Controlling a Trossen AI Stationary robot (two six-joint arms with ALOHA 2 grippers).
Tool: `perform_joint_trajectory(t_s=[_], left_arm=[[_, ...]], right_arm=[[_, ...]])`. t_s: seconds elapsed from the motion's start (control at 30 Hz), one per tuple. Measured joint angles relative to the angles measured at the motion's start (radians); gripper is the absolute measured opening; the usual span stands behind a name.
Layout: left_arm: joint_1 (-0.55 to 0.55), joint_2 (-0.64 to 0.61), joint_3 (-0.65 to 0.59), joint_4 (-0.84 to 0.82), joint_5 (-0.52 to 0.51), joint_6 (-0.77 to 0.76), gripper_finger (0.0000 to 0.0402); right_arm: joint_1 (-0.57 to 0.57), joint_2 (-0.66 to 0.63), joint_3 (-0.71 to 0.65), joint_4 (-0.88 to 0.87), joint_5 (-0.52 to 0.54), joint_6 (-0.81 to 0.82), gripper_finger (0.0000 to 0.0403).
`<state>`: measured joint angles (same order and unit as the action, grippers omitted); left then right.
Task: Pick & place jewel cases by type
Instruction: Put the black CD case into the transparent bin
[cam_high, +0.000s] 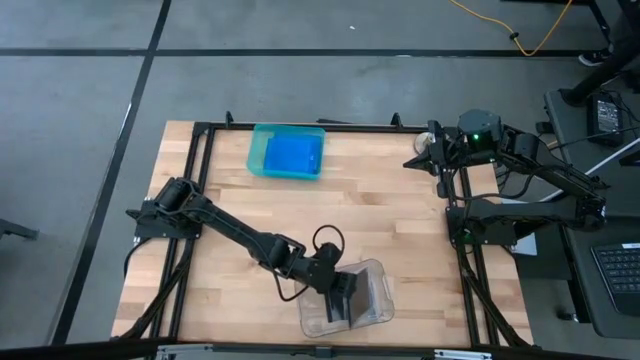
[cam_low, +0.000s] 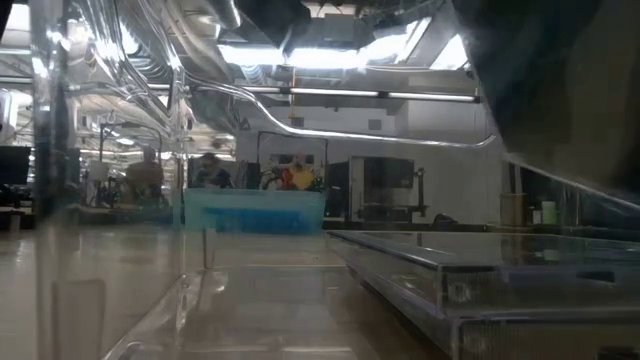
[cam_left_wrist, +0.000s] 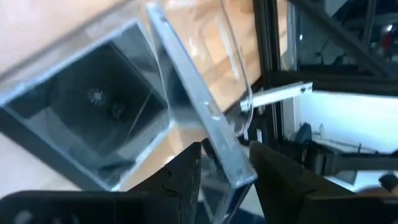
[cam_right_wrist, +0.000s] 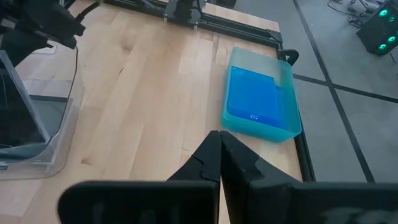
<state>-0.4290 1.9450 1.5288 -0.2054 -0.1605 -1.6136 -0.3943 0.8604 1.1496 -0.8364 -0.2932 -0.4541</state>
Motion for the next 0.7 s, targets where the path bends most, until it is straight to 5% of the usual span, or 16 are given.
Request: perform_joint_trajectory(t_s=[0.4,0.7], left_arm=[[-0.001,-0.020,0.000,-0.017,0.198,-0.128,0.0136],[-0.011,-0.052,0.000,-0.225,0.237,-0.132,0.0136]], right_arm=[[0.000,0.000,0.000,-0.007,0.000,-0.046,0.0006],[0.000,-0.013,0.000,-0.048,-0.004,-0.046,0.0006]])
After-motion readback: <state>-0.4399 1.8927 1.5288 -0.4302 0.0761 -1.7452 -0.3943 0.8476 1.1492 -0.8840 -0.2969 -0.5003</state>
